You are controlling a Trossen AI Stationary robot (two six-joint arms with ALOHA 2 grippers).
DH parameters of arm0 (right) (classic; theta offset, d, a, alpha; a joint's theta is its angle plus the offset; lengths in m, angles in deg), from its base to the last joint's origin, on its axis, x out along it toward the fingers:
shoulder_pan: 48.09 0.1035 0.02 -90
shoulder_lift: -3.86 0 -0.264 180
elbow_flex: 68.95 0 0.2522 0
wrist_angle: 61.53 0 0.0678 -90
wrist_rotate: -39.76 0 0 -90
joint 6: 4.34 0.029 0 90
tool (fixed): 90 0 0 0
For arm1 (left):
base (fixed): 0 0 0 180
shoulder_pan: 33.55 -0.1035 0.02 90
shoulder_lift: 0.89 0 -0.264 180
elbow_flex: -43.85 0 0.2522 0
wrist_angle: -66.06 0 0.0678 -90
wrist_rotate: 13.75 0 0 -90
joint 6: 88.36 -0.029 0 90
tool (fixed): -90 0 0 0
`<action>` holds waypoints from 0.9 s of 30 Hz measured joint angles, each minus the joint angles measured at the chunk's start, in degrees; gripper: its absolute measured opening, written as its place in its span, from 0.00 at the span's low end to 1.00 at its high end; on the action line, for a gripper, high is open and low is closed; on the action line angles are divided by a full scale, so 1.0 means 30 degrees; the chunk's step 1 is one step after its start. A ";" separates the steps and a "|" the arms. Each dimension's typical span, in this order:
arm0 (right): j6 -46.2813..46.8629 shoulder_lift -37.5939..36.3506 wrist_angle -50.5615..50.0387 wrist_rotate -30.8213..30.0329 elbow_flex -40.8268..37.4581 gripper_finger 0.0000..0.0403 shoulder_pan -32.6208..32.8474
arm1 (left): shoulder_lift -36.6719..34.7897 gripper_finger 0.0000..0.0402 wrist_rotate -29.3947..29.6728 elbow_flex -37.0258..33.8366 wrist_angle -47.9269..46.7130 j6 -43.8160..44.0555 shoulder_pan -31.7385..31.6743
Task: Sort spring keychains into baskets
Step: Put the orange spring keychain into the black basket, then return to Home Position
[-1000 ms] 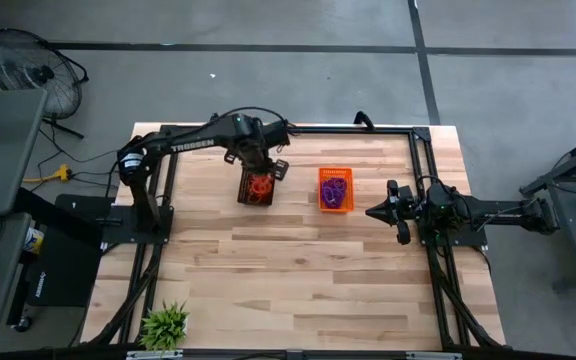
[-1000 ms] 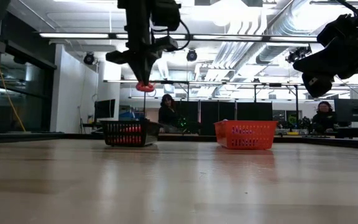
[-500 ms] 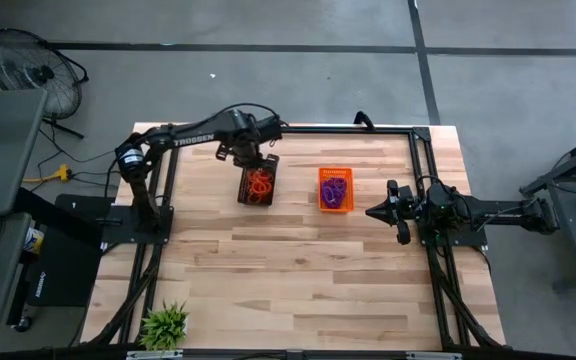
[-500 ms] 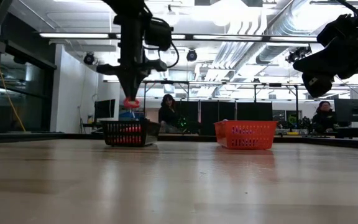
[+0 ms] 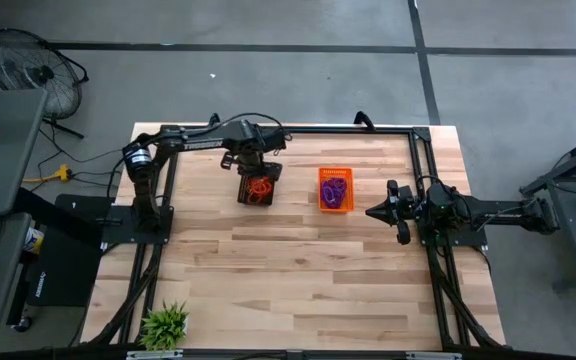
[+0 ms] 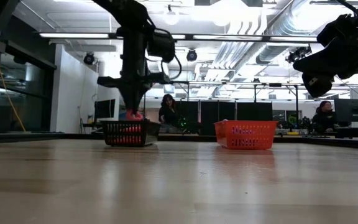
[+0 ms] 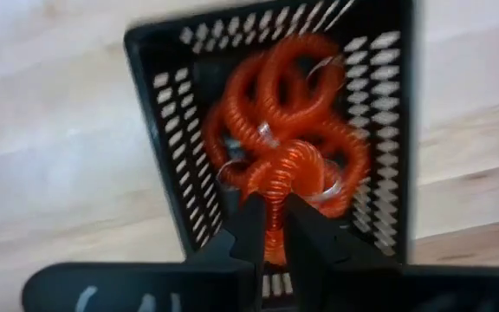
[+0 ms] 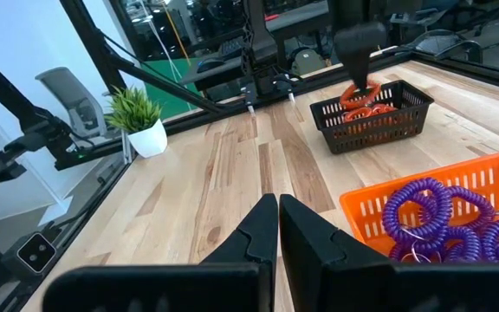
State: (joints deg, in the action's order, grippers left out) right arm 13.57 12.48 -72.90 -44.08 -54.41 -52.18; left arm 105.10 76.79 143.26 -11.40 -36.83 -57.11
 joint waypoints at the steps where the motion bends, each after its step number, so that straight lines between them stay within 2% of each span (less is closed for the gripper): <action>1: 0.0000 0.0000 0.0000 0.0006 0.0000 0.03 0.0006 | 0.0111 0.08 0.0000 -0.0059 -0.0142 0.0000 0.0014; 5: 0.0000 0.0000 0.0000 0.0013 0.0000 0.03 0.0006 | 0.0515 0.12 -0.0004 -0.0003 -0.0148 0.0098 0.0159; 17: 0.0000 0.0000 0.0000 0.0013 0.0000 0.03 0.0006 | 0.0686 0.34 -0.0184 -0.0018 -0.0230 -0.0649 0.0414; 22: 0.0000 0.0000 -0.0003 0.0008 0.0000 0.03 -0.0001 | 0.0445 0.35 -0.0391 -0.0026 0.0380 -0.1665 0.0887; 27: 0.0000 0.0000 -0.0005 0.0013 0.0000 0.03 0.0001 | -0.0084 0.30 0.0982 -0.0017 0.2756 -0.2559 0.2738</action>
State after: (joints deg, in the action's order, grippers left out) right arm 13.57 12.48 -72.91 -44.05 -54.41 -52.18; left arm 104.85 79.73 143.21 -3.13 -44.51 -48.90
